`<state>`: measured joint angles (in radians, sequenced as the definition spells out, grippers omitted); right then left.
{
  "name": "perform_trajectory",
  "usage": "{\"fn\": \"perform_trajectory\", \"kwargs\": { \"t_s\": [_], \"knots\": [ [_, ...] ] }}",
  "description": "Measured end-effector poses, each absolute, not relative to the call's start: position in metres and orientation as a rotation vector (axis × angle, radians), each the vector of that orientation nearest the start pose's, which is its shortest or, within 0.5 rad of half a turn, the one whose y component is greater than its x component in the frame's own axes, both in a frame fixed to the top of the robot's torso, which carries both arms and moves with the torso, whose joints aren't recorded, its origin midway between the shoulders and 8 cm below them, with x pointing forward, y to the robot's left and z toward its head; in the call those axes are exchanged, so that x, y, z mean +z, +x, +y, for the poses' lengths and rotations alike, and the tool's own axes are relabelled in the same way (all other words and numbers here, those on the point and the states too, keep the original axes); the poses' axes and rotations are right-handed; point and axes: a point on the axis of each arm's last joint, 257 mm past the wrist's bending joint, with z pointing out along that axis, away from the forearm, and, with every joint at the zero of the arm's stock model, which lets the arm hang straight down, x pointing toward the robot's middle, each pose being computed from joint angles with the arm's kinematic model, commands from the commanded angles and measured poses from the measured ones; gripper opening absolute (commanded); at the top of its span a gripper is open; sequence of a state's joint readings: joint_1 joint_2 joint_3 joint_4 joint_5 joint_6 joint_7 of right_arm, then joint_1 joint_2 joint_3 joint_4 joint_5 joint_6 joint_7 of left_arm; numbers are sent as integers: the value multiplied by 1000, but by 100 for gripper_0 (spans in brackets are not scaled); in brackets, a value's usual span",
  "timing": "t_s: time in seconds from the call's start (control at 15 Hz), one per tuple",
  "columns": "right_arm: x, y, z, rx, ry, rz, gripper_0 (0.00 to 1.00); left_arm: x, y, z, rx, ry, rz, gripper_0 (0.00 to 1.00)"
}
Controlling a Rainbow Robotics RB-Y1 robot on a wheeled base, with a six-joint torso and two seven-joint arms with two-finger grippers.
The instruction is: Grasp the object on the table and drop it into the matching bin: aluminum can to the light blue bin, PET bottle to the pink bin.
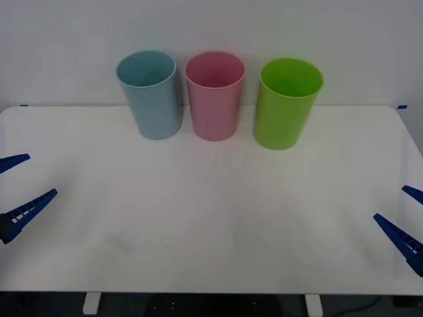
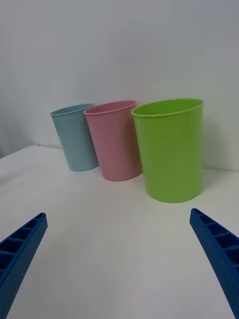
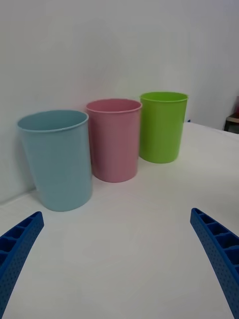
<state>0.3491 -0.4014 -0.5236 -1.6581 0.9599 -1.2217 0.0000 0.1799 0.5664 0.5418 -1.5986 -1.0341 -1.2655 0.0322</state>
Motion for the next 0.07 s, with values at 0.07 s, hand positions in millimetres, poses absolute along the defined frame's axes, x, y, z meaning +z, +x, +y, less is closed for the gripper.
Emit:
{"fn": "perform_trajectory", "kwargs": {
  "t_s": [0.07],
  "knots": [
    [-169, 342, -330, 567, -465, 1441, 100, -130, 382, 342, -498, 685, 1435, 100]
  ]
}}
